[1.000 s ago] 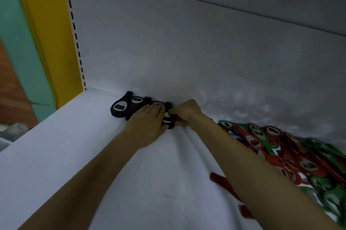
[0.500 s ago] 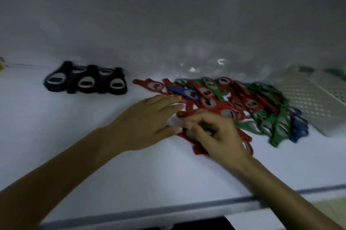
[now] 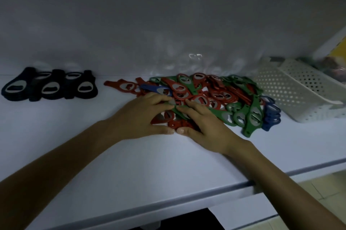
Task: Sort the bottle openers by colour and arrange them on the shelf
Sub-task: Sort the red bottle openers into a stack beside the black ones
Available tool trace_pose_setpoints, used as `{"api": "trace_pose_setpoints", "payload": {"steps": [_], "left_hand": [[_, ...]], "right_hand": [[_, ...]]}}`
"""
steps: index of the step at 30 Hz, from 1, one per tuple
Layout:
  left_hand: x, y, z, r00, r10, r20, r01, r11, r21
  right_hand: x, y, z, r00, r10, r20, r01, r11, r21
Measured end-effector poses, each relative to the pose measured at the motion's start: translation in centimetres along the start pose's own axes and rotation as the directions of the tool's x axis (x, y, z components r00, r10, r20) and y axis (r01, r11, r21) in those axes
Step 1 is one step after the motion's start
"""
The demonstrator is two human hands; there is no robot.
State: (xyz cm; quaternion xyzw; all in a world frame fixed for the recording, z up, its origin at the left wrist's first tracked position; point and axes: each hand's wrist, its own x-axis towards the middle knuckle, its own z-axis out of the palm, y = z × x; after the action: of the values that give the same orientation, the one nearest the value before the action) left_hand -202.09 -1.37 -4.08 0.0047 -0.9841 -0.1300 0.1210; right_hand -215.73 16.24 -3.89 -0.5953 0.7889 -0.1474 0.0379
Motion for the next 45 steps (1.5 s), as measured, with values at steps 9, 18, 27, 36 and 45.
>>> {"api": "trace_pose_setpoints", "payload": {"steps": [9, 18, 27, 36, 45], "left_hand": [[-0.8, -0.5, 0.6, 0.972, -0.082, -0.22, 0.08, 0.997, -0.017], [-1.6, -1.4, -0.9, 0.916, 0.149, -0.372, -0.077, 0.976, 0.202], [-0.7, 0.3, -0.5, 0.784, -0.155, -0.602, -0.061, 0.945, -0.323], [0.4, 1.9, -0.5, 0.671, -0.74, -0.056, -0.158, -0.069, -0.985], [-0.1, 1.5, 0.0, 0.759, -0.642, 0.105, 0.042, -0.113, -0.993]], "right_hand": [[3.1, 1.4, -1.2, 0.954, 0.109, -0.28, -0.163, 0.97, -0.177], [3.6, -1.3, 0.8, 0.859, -0.095, -0.503, 0.04, 0.992, -0.119], [3.1, -2.5, 1.0, 0.641, -0.223, -0.734, 0.306, 0.952, -0.022], [3.4, -3.4, 0.7, 0.447, -0.483, -0.753, 0.357, 0.868, -0.345], [3.4, -3.4, 0.9, 0.689, -0.393, -0.61, 0.348, 0.917, -0.197]]}}
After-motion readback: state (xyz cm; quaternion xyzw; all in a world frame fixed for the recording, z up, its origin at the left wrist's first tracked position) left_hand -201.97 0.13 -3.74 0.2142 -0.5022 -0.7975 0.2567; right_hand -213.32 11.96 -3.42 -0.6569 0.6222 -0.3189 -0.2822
